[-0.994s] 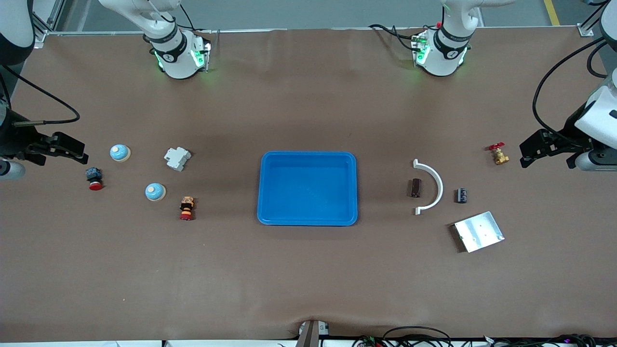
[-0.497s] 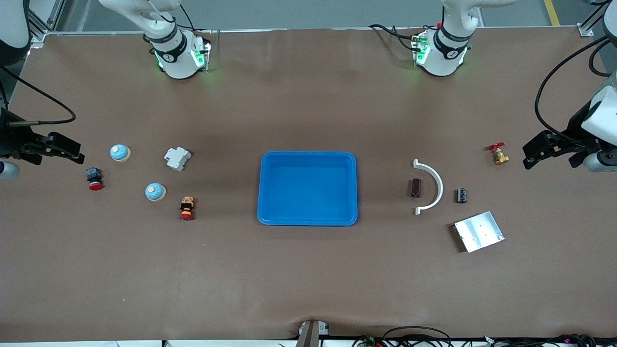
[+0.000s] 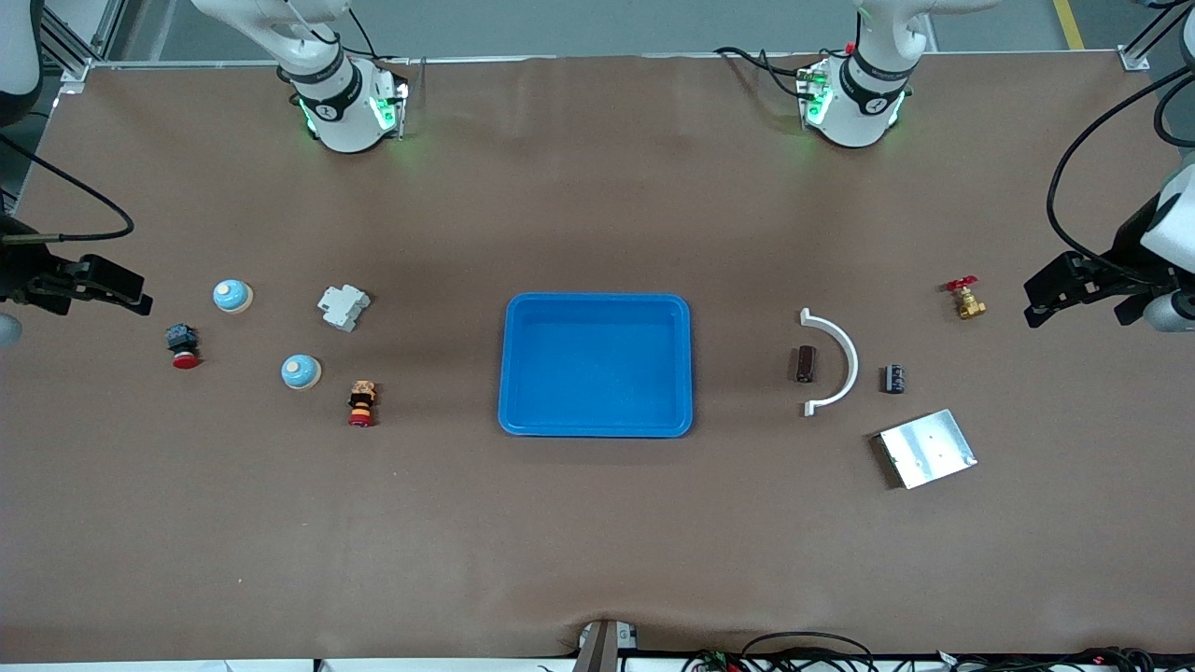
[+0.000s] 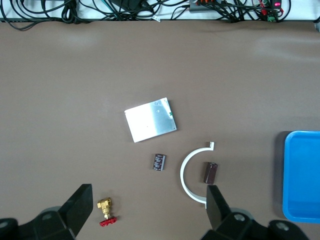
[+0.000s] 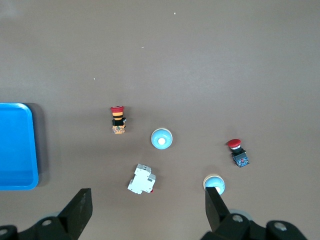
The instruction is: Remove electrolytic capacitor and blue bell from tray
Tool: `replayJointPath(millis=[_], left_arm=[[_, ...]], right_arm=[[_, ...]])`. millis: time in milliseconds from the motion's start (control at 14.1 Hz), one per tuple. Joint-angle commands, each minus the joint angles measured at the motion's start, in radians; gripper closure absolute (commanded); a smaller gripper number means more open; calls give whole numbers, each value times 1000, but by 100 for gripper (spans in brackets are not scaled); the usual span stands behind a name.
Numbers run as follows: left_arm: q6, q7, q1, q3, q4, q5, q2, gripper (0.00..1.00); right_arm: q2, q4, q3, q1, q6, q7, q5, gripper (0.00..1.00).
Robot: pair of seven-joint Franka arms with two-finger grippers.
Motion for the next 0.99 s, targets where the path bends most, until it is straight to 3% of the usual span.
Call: replayJointPath(millis=[0,923], left_arm=[[-6,11,-1,5,7,-20,3,0],[-7,16,0,1,8,-21,3,0]], right_arm=[[-20,-4,7,-8,-22,6,-13,0],[-22,-1,9,-7,-9,6,-13,0]])
